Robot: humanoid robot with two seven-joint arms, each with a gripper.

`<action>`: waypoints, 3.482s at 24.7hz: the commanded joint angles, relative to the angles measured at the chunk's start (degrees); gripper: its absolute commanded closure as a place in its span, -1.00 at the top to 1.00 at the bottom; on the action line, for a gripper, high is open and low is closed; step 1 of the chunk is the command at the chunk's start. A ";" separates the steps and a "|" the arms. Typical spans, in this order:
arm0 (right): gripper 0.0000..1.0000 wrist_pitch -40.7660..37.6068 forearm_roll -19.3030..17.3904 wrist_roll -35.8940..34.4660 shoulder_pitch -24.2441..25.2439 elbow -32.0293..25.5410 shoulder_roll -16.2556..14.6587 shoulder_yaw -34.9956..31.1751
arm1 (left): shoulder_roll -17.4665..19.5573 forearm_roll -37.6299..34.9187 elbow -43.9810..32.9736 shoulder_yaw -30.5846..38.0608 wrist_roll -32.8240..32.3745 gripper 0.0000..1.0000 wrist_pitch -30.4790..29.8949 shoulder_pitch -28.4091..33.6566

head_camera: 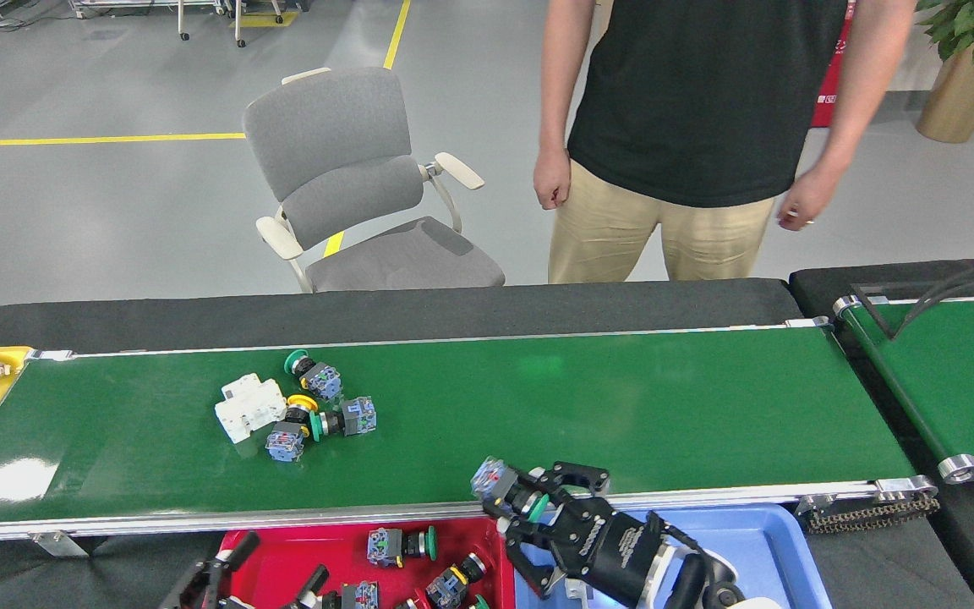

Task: Pick switch part from conveyor to tray

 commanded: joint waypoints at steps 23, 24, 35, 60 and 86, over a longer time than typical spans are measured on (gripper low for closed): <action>0.99 30.50 -4.68 -5.95 13.16 -7.22 0.13 -30.98 | 11.59 -0.17 16.84 4.59 0.33 1.00 6.45 -11.33; 0.99 30.42 -4.77 -5.95 13.08 -7.14 0.04 -30.98 | 11.77 -0.17 17.98 4.86 0.33 1.00 7.33 -12.30; 0.99 29.80 -4.68 -5.86 12.02 -4.85 -2.51 -30.28 | 15.11 -0.17 29.06 4.42 0.33 0.98 15.59 -19.16; 0.99 24.44 -4.51 -5.51 8.68 -1.25 -4.62 -23.69 | 10.81 1.15 11.93 5.47 2.88 -0.35 0.40 -5.89; 0.99 24.97 -4.59 -5.51 8.24 -1.51 -4.09 -22.81 | -4.67 1.06 -3.90 18.13 2.97 1.00 10.14 12.66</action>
